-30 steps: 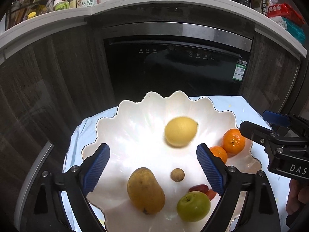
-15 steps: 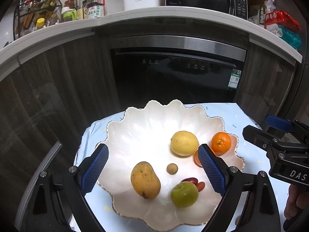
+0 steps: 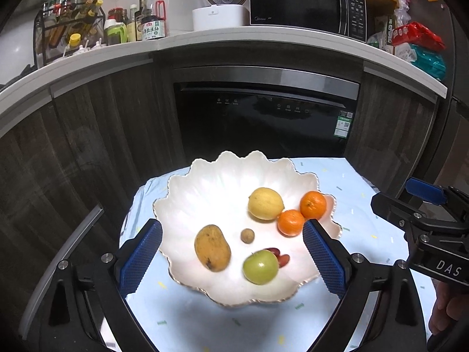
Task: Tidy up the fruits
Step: 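Withdraw both open grippers from the bowl toward the small brown fruit and dark berry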
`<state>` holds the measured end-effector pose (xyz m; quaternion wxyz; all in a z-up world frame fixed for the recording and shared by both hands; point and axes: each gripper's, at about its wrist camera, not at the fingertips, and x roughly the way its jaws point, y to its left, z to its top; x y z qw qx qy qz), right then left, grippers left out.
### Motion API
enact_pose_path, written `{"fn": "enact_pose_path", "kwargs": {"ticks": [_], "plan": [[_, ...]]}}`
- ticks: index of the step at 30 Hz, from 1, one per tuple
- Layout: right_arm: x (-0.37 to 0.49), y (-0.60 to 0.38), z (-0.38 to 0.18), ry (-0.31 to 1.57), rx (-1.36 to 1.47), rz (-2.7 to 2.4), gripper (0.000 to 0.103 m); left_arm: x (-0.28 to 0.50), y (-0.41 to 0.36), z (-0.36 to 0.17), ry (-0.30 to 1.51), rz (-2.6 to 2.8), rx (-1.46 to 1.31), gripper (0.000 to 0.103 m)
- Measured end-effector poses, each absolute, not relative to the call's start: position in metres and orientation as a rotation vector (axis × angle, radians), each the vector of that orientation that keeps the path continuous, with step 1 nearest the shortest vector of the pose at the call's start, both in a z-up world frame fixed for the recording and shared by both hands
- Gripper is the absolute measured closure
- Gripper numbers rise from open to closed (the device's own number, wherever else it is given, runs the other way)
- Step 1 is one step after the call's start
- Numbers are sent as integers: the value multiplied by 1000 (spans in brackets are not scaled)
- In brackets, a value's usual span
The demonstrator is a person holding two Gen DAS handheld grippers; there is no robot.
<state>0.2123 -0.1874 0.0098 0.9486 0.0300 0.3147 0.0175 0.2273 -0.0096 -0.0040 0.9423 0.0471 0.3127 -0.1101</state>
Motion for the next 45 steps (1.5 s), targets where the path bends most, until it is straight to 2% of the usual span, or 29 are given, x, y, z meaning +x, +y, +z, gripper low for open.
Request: {"fn": "enact_pose_path", "kwargs": {"ticks": [21, 45], "plan": [[153, -234, 3, 625, 41, -5, 22, 172, -58, -9, 636, -262, 121, 4], [130, -266, -23, 640, 28, 22, 22, 136, -94, -33, 646, -289, 146, 4]]}}
